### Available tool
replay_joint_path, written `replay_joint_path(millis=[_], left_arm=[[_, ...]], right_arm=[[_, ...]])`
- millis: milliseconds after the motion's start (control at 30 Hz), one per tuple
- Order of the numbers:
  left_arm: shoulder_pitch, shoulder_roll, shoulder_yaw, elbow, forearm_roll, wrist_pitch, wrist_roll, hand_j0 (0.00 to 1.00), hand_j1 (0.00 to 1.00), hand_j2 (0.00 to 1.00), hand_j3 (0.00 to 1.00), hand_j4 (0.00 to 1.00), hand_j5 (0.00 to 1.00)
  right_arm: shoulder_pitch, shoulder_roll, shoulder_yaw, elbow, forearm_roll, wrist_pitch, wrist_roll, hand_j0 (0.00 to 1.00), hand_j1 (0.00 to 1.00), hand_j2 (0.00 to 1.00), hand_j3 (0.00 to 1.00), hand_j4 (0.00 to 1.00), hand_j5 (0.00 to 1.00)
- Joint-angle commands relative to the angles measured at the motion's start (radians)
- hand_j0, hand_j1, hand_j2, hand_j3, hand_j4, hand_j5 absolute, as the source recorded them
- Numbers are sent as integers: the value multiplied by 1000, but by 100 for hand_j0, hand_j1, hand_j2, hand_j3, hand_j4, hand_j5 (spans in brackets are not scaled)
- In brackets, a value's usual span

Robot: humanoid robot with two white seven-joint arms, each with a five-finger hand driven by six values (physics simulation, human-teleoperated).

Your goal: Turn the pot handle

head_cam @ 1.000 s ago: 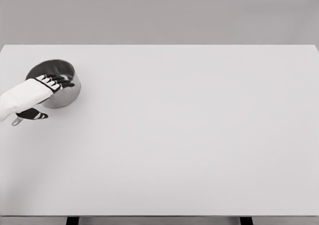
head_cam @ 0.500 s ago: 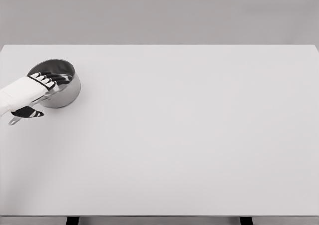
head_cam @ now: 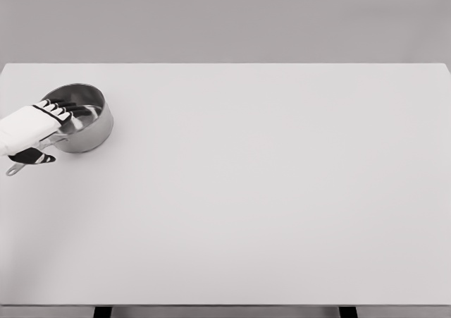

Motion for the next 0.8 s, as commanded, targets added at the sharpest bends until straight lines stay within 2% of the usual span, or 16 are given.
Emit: replay_joint_path(millis=[0, 767], left_arm=[[0, 1, 0, 1, 6, 2, 1, 100, 100, 100, 100, 100, 100], [-2, 1, 26, 25, -3, 2, 1, 100, 100, 100, 100, 100, 100]], right_arm=[[0, 0, 0, 0, 0, 0, 0, 100, 100, 100, 100, 100, 100], [0, 0, 0, 0, 0, 0, 0, 100, 100, 100, 100, 100, 100]])
